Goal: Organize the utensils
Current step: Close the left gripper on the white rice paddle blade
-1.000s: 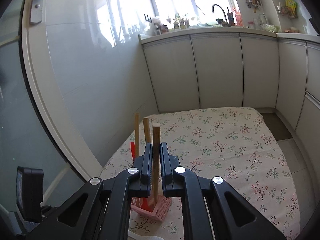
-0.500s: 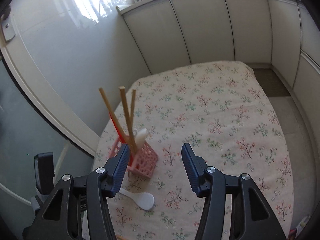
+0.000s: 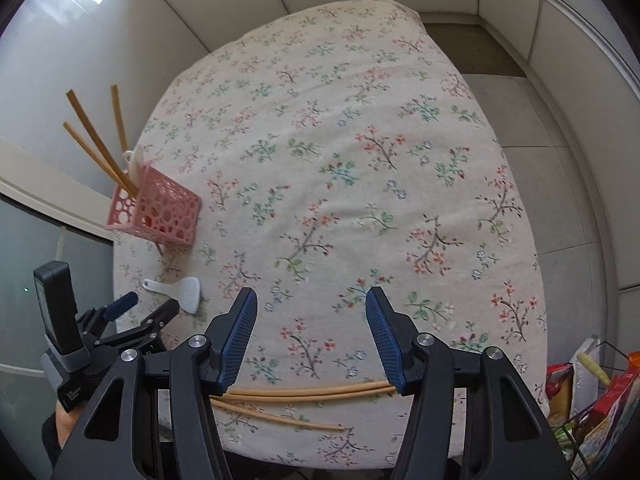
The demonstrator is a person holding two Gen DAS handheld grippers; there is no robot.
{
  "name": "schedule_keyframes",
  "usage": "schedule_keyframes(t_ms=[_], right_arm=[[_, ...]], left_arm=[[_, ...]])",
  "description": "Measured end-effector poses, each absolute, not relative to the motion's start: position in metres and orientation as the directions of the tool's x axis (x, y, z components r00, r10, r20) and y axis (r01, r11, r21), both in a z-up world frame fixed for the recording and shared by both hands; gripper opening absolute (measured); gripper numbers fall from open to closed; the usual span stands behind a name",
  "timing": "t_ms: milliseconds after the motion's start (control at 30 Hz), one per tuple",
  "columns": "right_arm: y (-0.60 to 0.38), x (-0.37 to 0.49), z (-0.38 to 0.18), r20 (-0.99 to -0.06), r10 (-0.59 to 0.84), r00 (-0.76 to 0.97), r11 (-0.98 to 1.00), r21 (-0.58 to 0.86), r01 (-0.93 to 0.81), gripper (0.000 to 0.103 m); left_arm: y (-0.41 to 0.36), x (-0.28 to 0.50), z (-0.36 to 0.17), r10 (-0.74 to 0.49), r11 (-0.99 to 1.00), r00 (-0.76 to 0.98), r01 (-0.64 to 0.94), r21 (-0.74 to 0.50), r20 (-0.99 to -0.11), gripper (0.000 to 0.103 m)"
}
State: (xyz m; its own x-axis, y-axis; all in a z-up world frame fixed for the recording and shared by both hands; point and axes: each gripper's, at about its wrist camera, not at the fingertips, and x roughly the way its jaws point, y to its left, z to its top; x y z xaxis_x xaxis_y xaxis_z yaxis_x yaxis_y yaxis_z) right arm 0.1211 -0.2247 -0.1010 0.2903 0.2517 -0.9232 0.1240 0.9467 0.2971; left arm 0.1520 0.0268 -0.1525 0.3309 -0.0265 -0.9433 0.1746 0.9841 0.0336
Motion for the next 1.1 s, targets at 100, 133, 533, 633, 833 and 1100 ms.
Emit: schedule_keyframes(t_ms=[100, 133, 533, 633, 833, 1100], right_arm=[[-0.24, 0.113, -0.115, -0.939, 0.244, 0.244, 0.947, 0.284, 0.148, 0.059], [-0.246, 0.11, -0.119, -0.942, 0.241, 0.232, 0.947, 0.28, 0.156, 0.059], [-0.286, 0.096, -0.131, -0.948, 0.248, 0.199, 0.929, 0.291, 0.227, 0.059], [-0.291, 0.094, -0.13, -0.942, 0.268, 0.204, 0.922, 0.312, 0.229, 0.059], [-0.297, 0.091, -0.135, -0.943, 0.279, 0.183, 0.919, 0.317, 0.236, 0.06], [-0.303, 0.085, -0.147, -0.941, 0.316, 0.124, 0.904, 0.338, 0.26, 0.06]], left_arm=[[0.01, 0.15, -0.155, -0.028, 0.974, 0.338, 0.219, 0.05, -0.941, 0.08], [0.004, 0.148, -0.156, -0.028, 0.971, 0.344, 0.232, 0.055, -0.939, 0.078], [-0.029, 0.148, -0.179, 0.11, 0.933, 0.353, 0.286, 0.219, -0.929, 0.028], [-0.028, 0.147, -0.179, 0.119, 0.931, 0.36, 0.283, 0.23, -0.925, 0.02], [-0.034, 0.152, -0.174, 0.121, 0.93, 0.398, 0.276, 0.244, -0.91, 0.012], [-0.013, 0.158, -0.145, 0.019, 0.964, 0.425, 0.232, 0.129, -0.905, 0.011]])
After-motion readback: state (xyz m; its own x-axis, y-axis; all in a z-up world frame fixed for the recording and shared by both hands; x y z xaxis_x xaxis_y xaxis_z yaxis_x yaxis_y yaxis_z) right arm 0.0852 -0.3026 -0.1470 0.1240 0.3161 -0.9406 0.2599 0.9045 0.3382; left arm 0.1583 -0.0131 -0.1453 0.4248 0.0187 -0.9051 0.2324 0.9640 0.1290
